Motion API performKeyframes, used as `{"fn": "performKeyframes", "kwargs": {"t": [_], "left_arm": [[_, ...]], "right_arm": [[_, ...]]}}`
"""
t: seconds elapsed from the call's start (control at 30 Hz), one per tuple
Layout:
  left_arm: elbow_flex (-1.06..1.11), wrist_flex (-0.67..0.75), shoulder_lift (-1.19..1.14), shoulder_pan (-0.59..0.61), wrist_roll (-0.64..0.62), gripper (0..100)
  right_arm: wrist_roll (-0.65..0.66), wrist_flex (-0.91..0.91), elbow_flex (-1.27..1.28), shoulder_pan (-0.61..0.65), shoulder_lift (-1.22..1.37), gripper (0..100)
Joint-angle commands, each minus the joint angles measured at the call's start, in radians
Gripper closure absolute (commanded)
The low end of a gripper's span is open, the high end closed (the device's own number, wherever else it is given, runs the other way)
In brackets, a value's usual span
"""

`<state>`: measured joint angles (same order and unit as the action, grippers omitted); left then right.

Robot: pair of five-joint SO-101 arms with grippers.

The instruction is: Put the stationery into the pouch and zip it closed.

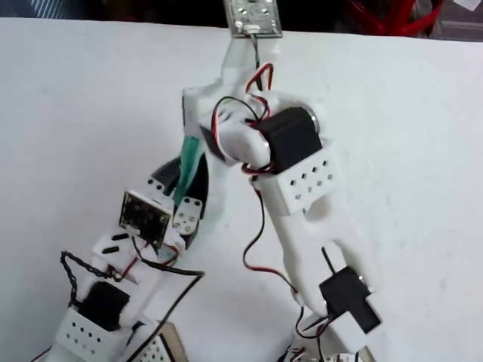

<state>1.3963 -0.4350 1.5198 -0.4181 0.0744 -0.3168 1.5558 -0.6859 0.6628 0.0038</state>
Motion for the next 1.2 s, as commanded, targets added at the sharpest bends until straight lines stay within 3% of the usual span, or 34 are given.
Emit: {"fn": "performKeyframes", "kwargs": {"t": [0.0,0.2,0.67,0.9,1.17], "left_arm": [[0.003,-0.009,-0.015,-0.012,0.003,98],[0.002,-0.023,-0.013,-0.013,0.003,98],[0.002,-0.025,-0.013,-0.013,0.005,98],[0.002,-0.04,-0.013,-0.016,0.006,98],[0.025,-0.041,-0.013,-0.085,0.058,98]], "right_arm": [[0.072,-0.028,-0.04,0.044,-0.004,90.6],[0.193,-0.036,-0.035,0.051,0.004,90.4],[0.193,0.022,-0.061,0.027,-0.025,90.4],[0.201,0.139,-0.141,-0.058,-0.09,89.6],[0.201,0.163,-0.081,-0.058,-0.093,84.7]]}}
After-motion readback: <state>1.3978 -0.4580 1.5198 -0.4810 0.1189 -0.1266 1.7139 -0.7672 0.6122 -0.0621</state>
